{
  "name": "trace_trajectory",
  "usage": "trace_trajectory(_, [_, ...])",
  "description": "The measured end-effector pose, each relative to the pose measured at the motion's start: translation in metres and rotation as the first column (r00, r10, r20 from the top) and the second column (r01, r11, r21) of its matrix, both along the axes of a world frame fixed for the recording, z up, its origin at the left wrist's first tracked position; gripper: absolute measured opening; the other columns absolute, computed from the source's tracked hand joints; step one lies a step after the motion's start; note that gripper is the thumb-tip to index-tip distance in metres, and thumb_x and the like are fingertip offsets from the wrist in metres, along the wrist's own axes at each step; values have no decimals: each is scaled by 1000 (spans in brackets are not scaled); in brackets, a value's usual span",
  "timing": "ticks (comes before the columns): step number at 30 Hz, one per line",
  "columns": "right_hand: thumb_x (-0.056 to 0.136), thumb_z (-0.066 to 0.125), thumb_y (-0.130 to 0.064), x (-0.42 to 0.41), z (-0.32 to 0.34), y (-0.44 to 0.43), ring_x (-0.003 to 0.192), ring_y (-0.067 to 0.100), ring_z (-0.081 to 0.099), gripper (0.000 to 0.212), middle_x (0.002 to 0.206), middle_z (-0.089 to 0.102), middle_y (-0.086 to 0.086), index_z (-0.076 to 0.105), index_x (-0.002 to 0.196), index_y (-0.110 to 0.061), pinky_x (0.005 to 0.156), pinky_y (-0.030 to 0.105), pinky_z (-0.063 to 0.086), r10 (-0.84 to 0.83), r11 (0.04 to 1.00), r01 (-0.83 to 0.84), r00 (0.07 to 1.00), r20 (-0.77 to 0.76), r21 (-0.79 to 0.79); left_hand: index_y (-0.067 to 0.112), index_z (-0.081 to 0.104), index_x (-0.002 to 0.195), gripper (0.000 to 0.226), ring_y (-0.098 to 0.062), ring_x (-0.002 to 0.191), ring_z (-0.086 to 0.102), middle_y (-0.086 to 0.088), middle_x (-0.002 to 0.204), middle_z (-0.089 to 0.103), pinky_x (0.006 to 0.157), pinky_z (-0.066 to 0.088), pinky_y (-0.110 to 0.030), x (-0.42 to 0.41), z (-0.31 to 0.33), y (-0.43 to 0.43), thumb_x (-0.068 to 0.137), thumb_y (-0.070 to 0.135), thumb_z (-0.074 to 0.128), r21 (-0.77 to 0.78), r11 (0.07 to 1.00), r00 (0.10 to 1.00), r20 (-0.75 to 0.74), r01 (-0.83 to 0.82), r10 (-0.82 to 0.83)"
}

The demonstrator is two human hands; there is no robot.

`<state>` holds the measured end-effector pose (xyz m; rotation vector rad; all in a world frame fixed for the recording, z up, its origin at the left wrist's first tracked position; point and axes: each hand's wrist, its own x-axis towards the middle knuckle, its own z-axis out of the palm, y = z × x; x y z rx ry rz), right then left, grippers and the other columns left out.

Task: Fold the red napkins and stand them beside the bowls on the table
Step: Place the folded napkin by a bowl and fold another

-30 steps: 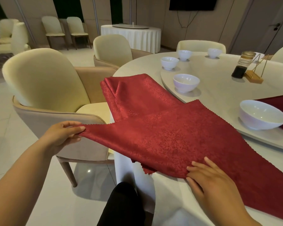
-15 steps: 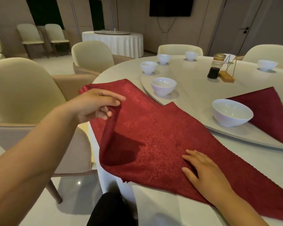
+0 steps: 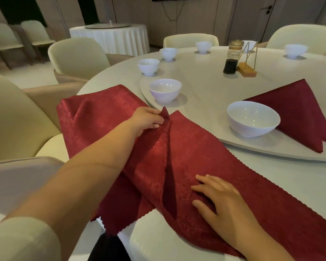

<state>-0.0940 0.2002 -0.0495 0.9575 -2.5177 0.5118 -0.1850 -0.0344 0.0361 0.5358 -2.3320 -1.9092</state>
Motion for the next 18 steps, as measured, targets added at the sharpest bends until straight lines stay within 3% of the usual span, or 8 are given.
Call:
trace_trajectory(2, [74, 39, -47, -3, 1, 0, 96, 11, 65, 35, 101, 69, -14, 70, 85, -35, 83, 29, 41, 12, 1000, -12, 1000, 14, -11, 11, 55, 75, 16, 1, 40, 48, -4, 61, 50, 40, 37, -6, -11, -7, 4, 82, 0, 65, -153, 985, 997, 2, -75, 76])
trace_trajectory(4, [73, 41, -46, -4, 1, 1, 99, 9, 63, 34, 101, 68, -15, 70, 85, -34, 84, 29, 41, 27, 999, -26, 999, 22, -35, 15, 53, 63, 26, 2, 31, 43, 0, 54, 48, 38, 33, -6, -23, -16, 7, 82, 4, 67, -220, 969, 994, -24, -110, 108])
trace_trajectory(8, [71, 41, -47, -3, -1, 0, 97, 11, 65, 34, 102, 67, -15, 69, 85, -35, 82, 30, 46, 30, 999, -29, 999, 31, -31, 13, 53, 58, 27, -9, 48, 43, 0, 55, 51, 52, 38, -17, -38, -26, 12, 82, 7, 65, -237, 960, 987, -96, -149, 129])
trace_trajectory(11, [70, 40, -48, -3, -3, 0, 99, 7, 57, 35, 102, 67, -16, 69, 85, -35, 78, 35, 51, 16, 1000, -15, 999, 38, -21, 13, 55, 58, 26, -11, 50, 45, -2, 57, 51, 63, 42, -25, -48, -26, 13, 82, 8, 64, -268, 945, 980, -119, -189, 162])
trace_trajectory(14, [70, 40, -48, -2, -3, 0, 99, 7, 58, 35, 102, 67, -16, 69, 85, -35, 77, 36, 52, 16, 1000, -15, 999, 30, -21, 6, 63, 88, 6, -6, 46, 51, -1, 58, 54, 56, 42, -24, -50, -24, 14, 83, 9, 62, -270, 942, 978, -104, -201, 179])
trace_trajectory(16, [70, 40, -48, -2, -1, 0, 96, 9, 64, 35, 102, 67, -15, 69, 85, -35, 77, 36, 51, 21, 1000, -20, 999, 29, -11, 4, 55, 114, 29, -7, 52, 53, -1, 63, 54, 49, 43, -18, -47, -24, 14, 85, 7, 59, -225, 954, 979, -80, -198, 185])
trace_trajectory(18, [70, 40, -47, -2, -1, 0, 95, 10, 64, 36, 102, 67, -15, 69, 85, -34, 81, 30, 50, 23, 1000, -23, 999, 30, -10, 1, 51, 119, 32, -9, 59, 55, -1, 72, 56, 50, 45, -14, -36, -17, 14, 87, 4, 54, -164, 969, 980, -109, -186, 169])
